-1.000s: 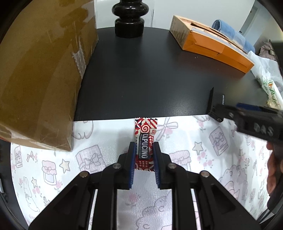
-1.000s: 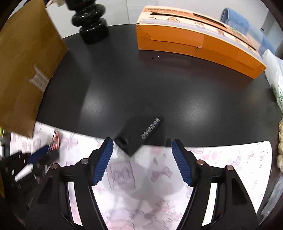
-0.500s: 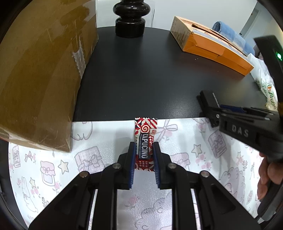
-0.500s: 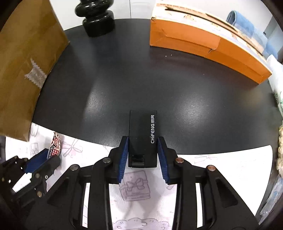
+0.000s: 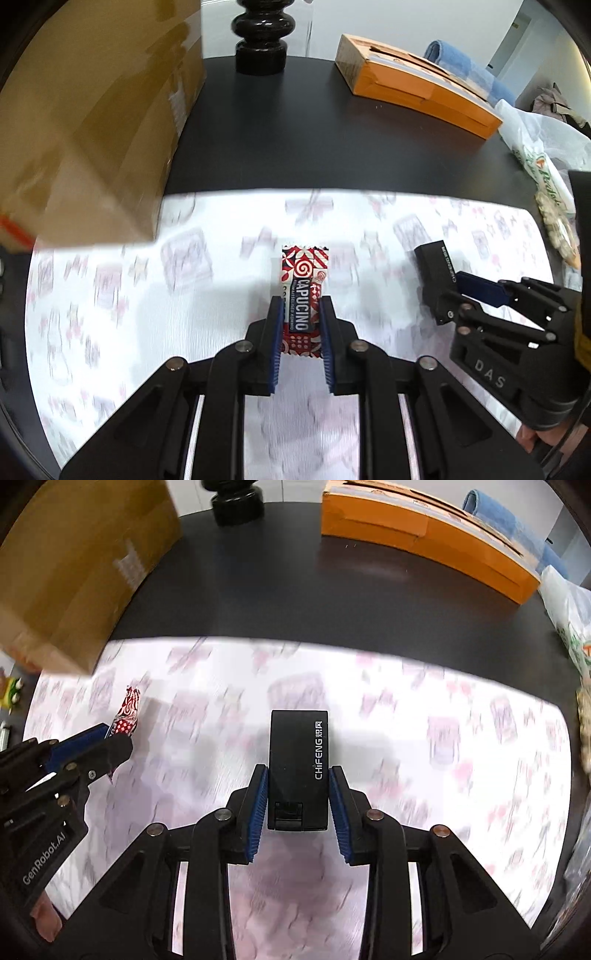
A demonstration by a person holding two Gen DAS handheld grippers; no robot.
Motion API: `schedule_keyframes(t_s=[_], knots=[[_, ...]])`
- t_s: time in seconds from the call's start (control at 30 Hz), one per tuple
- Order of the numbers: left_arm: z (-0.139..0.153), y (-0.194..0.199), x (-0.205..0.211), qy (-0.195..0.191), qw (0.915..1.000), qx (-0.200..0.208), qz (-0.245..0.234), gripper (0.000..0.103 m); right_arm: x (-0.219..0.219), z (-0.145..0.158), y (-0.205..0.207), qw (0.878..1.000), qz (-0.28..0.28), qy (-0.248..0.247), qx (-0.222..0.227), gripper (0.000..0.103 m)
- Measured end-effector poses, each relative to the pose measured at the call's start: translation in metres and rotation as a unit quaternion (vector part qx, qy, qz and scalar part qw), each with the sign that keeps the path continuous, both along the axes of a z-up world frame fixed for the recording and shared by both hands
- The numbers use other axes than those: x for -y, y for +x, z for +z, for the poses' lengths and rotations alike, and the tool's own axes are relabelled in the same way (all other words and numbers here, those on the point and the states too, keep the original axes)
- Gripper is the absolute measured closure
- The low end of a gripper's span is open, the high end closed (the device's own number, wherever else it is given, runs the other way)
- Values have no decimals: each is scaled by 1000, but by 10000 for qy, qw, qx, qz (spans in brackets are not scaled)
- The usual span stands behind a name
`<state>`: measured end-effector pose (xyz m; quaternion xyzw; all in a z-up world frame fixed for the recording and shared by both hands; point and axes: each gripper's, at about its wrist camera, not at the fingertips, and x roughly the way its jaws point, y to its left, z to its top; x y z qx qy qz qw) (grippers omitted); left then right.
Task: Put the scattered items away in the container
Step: 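Carry the candy bar and black case with both grippers over the box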
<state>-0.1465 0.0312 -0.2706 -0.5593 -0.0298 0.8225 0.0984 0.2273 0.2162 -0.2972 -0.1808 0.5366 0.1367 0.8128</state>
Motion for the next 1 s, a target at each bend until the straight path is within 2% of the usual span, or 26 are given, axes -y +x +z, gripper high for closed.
schedule_keyframes(t_s=[0.17, 0.4, 0.63, 0.73, 0.87, 1.0], knots=[[-10, 36, 9, -102, 9999, 32, 56, 85, -7, -17, -30, 10000, 29, 44, -61, 69], [-7, 68, 18, -2, 9998, -56, 171, 85, -20, -29, -70, 9997, 218, 54, 43, 69], [-5, 95, 27, -14, 9997, -126, 225, 85, -15, -20, -92, 9996, 192, 134, 176, 69], [2, 97, 28, 39, 9995, -167, 252, 85, 6, -1, -91, 9993, 206, 222, 211, 69], [25, 94, 29, 149, 9991, -278, 280, 85, 19, 37, -119, 9985, 285, 315, 357, 69], [59, 84, 35, 174, 9982, -489, 313, 85, 3, 72, -122, 9970, 411, 394, 522, 69]])
